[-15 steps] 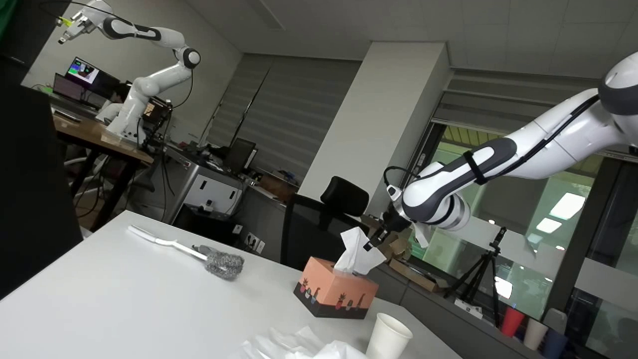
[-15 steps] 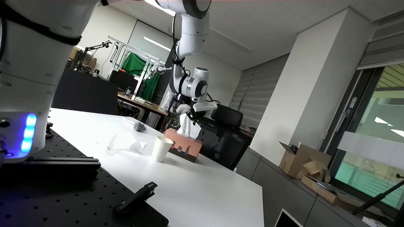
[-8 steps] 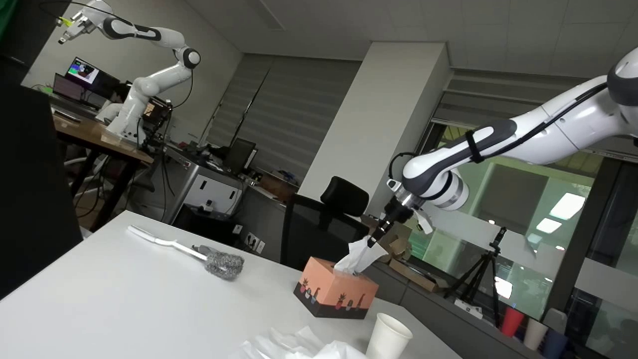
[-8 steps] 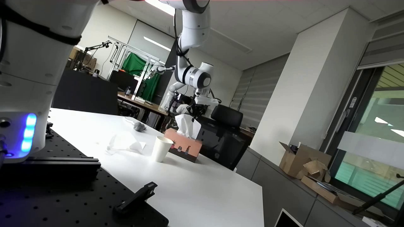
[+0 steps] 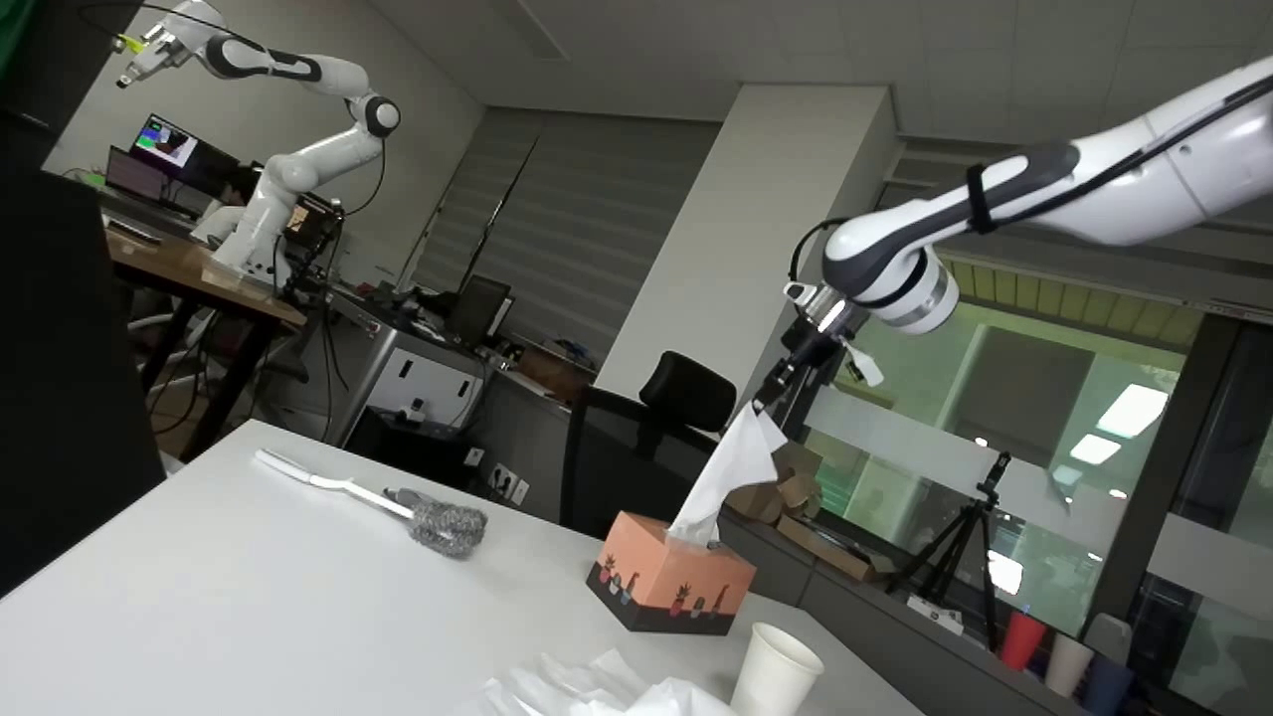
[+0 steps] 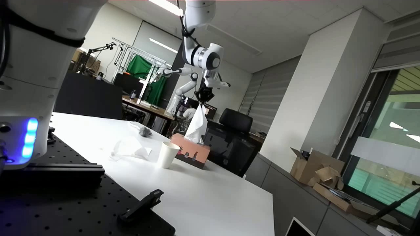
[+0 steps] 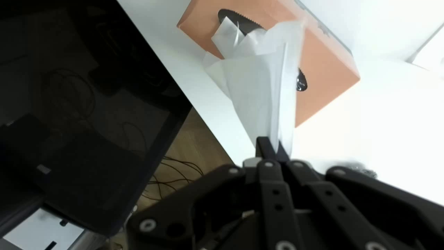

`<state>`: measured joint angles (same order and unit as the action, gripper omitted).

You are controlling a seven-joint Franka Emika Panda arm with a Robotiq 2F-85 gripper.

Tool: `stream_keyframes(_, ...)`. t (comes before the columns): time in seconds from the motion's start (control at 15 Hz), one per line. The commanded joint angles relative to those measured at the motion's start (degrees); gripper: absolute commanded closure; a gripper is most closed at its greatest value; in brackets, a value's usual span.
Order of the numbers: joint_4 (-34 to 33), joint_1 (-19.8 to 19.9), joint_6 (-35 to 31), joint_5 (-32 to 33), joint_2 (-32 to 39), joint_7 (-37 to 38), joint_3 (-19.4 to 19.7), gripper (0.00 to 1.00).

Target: Take the wiper from the box and put it on the table

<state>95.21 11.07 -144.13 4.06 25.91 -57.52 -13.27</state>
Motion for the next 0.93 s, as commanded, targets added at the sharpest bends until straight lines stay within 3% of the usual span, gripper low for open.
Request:
stream_keyframes(0.0,5.3,-2.6,1.7,-1.7,-8.2,-4.3,0.5,1.00)
stream_keyframes(0.33,12.6,-6.9,6.3,-5.2,-15.1,-13.7,-0.5,1.00)
stream_keyframes(0.6,16.7,-11.8,9.7,-5.5,-15.3,-18.0,-0.5,1.00)
stream_keyframes(0.87,21.6,-14.4,5.6,-6.9,-12.7,-20.5,-0.7,1.00)
